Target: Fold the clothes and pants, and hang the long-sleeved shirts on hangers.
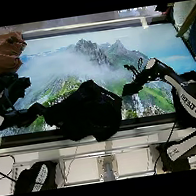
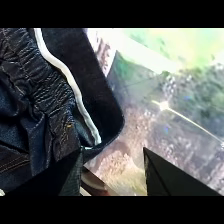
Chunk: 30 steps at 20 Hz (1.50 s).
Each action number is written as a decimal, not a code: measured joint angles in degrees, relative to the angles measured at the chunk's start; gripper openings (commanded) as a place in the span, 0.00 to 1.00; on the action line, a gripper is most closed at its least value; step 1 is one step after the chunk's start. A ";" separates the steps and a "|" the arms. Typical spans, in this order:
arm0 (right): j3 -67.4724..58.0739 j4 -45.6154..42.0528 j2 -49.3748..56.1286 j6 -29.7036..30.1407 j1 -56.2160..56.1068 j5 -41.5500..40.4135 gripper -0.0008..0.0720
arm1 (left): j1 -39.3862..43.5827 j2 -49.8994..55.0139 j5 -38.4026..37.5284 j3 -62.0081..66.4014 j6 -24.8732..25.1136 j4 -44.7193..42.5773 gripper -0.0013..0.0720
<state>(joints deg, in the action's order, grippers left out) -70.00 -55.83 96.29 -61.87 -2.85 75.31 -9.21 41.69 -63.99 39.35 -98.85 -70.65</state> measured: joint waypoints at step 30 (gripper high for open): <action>-4.15 -0.09 1.25 3.58 -2.62 6.23 0.03 | 2.86 16.59 25.99 3.08 4.55 12.41 0.03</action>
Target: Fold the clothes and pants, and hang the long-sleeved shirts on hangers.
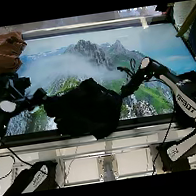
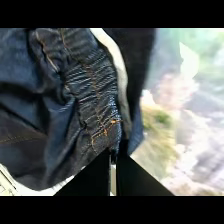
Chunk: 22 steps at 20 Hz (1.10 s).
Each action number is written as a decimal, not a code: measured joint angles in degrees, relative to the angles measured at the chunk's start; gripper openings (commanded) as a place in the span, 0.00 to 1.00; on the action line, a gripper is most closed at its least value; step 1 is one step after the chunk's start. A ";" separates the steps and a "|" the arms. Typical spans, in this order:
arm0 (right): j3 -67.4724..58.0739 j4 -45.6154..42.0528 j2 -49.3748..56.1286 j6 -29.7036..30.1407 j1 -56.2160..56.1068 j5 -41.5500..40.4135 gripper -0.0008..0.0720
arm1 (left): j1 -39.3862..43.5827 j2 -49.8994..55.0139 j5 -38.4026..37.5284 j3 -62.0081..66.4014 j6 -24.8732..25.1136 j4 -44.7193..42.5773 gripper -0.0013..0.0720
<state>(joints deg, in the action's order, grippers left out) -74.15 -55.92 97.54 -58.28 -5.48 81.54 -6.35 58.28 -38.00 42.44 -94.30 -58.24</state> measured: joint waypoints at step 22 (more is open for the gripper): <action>10.78 -2.10 -9.18 -4.42 9.46 -2.54 0.09 | 11.39 33.00 1.44 37.79 7.89 0.13 0.83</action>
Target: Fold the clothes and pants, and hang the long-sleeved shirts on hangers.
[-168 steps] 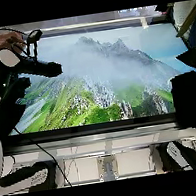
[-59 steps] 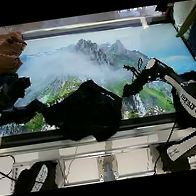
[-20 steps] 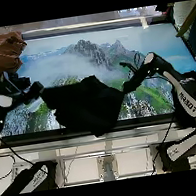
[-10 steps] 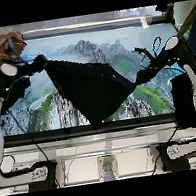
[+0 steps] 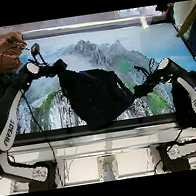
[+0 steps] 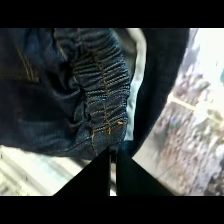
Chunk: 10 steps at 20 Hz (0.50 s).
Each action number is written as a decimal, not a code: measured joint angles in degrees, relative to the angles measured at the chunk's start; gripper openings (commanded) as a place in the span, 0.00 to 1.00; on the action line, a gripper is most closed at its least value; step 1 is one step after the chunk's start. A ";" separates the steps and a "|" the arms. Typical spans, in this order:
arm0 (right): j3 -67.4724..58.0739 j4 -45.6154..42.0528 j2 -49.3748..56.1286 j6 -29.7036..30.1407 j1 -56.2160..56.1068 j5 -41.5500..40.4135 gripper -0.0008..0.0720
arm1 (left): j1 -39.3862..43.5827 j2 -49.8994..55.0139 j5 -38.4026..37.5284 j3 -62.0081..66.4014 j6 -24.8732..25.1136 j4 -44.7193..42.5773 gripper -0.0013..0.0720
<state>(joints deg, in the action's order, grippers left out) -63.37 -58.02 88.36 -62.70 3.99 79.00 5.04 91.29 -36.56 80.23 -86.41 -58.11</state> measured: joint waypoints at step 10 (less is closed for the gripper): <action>-13.07 -8.44 -3.91 -3.30 0.50 -0.33 0.32 | -8.39 -26.12 -18.10 -21.77 1.60 3.78 0.83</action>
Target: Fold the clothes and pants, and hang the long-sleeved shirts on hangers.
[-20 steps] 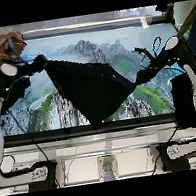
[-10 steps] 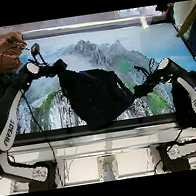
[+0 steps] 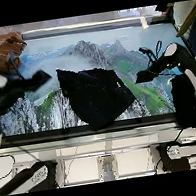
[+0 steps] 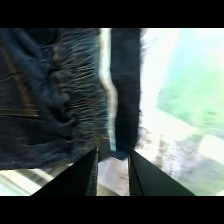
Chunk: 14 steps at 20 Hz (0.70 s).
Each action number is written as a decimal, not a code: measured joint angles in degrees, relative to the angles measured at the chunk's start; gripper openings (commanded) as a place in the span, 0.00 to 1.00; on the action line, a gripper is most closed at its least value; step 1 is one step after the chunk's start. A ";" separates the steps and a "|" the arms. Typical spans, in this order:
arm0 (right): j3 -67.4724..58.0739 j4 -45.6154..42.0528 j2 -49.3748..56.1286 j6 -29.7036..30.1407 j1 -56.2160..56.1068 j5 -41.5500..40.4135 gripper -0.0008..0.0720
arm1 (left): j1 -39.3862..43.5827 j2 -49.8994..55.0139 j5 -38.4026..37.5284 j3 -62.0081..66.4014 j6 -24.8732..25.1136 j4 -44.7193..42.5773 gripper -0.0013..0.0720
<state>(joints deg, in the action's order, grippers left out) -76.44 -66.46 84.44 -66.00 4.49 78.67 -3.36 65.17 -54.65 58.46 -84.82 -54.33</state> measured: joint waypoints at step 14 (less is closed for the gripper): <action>-2.05 2.75 -2.73 -2.23 3.28 2.03 0.38 | 19.54 -7.91 14.08 -32.06 -0.46 13.11 0.79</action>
<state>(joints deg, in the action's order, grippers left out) -78.50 -63.70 81.71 -68.23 7.77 80.71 16.19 57.25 -40.58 26.39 -85.27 -41.21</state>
